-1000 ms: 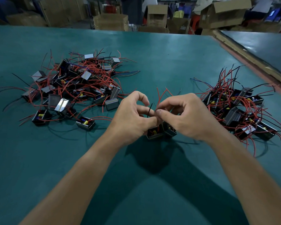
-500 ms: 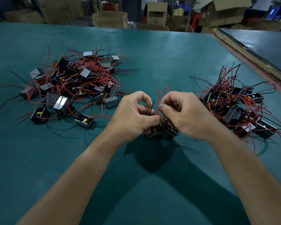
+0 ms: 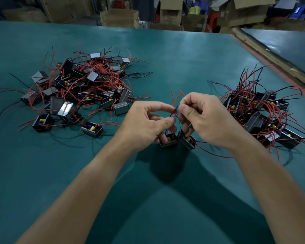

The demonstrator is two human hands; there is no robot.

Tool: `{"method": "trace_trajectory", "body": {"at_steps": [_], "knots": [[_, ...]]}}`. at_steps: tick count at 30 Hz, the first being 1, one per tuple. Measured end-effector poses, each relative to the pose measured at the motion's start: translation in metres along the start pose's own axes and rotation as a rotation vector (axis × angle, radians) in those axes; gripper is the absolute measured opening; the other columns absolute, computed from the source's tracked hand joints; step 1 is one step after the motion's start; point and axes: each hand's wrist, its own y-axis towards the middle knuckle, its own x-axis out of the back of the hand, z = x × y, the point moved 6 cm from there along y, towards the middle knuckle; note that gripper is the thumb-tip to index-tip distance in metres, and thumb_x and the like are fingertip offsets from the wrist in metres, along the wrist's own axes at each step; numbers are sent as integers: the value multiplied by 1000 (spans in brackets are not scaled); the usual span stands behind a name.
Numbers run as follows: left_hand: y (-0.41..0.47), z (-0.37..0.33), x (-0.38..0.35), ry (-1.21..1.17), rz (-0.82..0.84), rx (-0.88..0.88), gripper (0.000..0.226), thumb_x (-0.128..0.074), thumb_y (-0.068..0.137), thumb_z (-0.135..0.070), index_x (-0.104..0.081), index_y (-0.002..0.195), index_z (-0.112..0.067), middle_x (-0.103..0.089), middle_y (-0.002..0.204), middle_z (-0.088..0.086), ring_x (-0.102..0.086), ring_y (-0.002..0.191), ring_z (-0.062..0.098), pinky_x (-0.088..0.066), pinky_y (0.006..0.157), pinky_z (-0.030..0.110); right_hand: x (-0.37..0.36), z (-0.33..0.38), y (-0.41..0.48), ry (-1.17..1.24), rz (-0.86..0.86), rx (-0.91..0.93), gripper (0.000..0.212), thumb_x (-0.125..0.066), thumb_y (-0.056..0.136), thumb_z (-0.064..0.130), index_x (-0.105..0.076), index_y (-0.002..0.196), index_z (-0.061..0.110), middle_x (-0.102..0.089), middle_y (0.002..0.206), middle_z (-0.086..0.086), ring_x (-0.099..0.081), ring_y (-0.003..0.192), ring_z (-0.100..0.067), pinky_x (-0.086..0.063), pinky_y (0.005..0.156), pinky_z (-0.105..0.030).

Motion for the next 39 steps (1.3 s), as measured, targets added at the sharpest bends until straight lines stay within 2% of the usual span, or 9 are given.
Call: {"method": "trace_trajectory", "body": {"at_steps": [6,11,14,19,23,28,31,33,39], "knots": [[-1,1,-4,31,35,11,22,-62,91,-4,-66,103,-21,-69,58,5,-54,36,14,-44,41,19,4,-4,1,20,-64,-24,24,-51,101,6,-57,79,12,-60,65,-1,-63,48,-16,-58,50,-38],[1,3,-5,78,-8,-13,10,-60,96,-20,-67,103,-17,-65,52,5,-51,34,16,-39,39,18,6,-6,1,-24,-97,-13,23,-54,100,12,-57,79,16,-64,66,0,-67,50,-27,-58,54,-54],[3,5,-4,96,-17,-27,11,-59,97,-24,-66,103,-18,-65,51,6,-51,33,16,-39,39,18,5,-7,0,-41,-102,-13,23,-54,100,13,-57,78,19,-66,65,-4,-68,50,-28,-58,55,-56],[0,5,-4,254,-30,-115,12,-57,92,-38,-66,90,-29,-61,45,5,-48,32,15,-38,39,16,5,-6,0,-43,-106,-11,22,-55,100,14,-58,78,20,-66,66,-2,-68,50,-24,-59,53,-51],[-2,2,-4,339,-46,-170,14,-54,88,-42,-65,89,-34,-60,45,4,-47,34,13,-38,40,16,4,-5,0,-46,-95,-4,22,-55,99,11,-58,78,18,-65,67,5,-67,50,-20,-59,50,-42],[-2,-3,-3,381,-70,-217,20,-59,87,-39,-70,83,-23,-59,52,9,-43,41,17,-44,41,35,1,-1,-1,-34,-54,27,23,-57,99,10,-59,77,19,-62,63,8,-66,50,-15,-58,49,-34],[0,-3,-2,353,-69,-202,23,-61,93,-31,-70,78,-17,-59,50,6,-44,42,16,-47,43,41,-1,-1,-1,-19,-38,24,23,-57,99,10,-59,78,19,-63,63,8,-67,52,-18,-59,50,-38],[1,-2,-2,343,-60,-189,24,-61,95,-26,-70,75,-14,-58,49,3,-44,41,14,-46,44,39,-1,-1,-1,-8,-31,18,23,-58,98,9,-60,77,19,-64,62,9,-67,52,-18,-59,51,-39],[1,0,-1,347,-52,-182,28,-58,95,-16,-67,69,-10,-56,47,-2,-44,38,7,-38,44,21,-2,0,-2,37,22,28,21,-65,92,3,-69,77,16,-69,65,1,-66,57,-14,-58,54,-29]]}}
